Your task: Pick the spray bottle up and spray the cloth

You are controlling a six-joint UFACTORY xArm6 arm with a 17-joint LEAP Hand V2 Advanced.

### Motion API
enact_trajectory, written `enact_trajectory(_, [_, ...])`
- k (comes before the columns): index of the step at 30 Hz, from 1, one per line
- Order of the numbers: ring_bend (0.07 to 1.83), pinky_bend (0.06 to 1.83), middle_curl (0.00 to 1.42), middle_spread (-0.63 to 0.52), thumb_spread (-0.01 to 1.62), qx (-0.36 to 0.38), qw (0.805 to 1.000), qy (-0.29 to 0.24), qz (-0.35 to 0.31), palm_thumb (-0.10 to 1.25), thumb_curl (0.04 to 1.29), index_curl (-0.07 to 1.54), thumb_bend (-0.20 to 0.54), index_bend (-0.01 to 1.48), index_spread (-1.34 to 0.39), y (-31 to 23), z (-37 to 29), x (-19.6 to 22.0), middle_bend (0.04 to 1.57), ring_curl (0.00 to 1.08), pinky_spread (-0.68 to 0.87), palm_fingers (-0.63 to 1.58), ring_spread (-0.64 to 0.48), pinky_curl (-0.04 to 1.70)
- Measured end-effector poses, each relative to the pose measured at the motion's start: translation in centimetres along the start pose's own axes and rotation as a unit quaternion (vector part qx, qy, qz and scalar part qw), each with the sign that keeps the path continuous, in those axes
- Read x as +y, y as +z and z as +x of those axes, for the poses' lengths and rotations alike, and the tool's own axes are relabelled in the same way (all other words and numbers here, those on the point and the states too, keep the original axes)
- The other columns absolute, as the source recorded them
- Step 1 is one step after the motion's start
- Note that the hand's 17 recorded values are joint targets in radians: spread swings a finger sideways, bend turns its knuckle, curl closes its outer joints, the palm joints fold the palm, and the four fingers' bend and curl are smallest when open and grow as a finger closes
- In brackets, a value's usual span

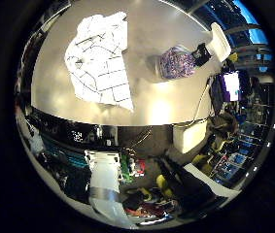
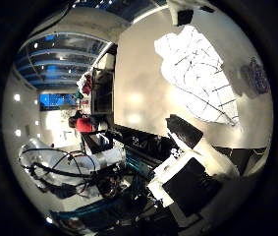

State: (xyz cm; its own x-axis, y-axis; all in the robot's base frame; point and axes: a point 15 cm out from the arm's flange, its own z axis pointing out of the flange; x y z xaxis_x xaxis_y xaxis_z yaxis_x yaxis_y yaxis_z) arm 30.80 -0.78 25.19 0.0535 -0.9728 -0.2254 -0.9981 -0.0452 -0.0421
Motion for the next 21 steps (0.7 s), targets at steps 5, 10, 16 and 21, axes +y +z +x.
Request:
enact_trajectory(5, [0.17, 0.20, 0.31, 0.04, 1.09, 0.001, 1.000, 0.001, 0.008, 0.82, 0.35, 0.39, -0.019, 0.22, -0.38, -0.5, -0.1, 0.0, 0.19, 0.14, 0.41, 0.19, 0.17, 0.32])
enact_trajectory(10, [0.17, 0.20, 0.31, 0.04, 1.09, 0.001, 1.000, 0.012, 0.023, 0.82, 0.35, 0.39, -0.019, 0.22, -0.38, -1.6, 0.3, -0.5, 0.19, 0.14, 0.41, 0.19, 0.17, 0.32])
enact_trajectory(16, [0.18, 0.21, 0.32, 0.04, 1.09, 0.010, 0.997, 0.048, 0.062, 0.81, 0.36, 0.38, -0.023, 0.18, -0.36, -4.5, 2.8, -1.7, 0.19, 0.15, 0.41, 0.19, 0.16, 0.32])
enact_trajectory(21, [0.19, 0.23, 0.32, 0.04, 1.09, 0.021, 0.992, 0.085, 0.096, 0.76, 0.35, 0.35, -0.026, 0.18, -0.34, -7.6, 5.6, -2.5, 0.19, 0.17, 0.41, 0.19, 0.16, 0.33])
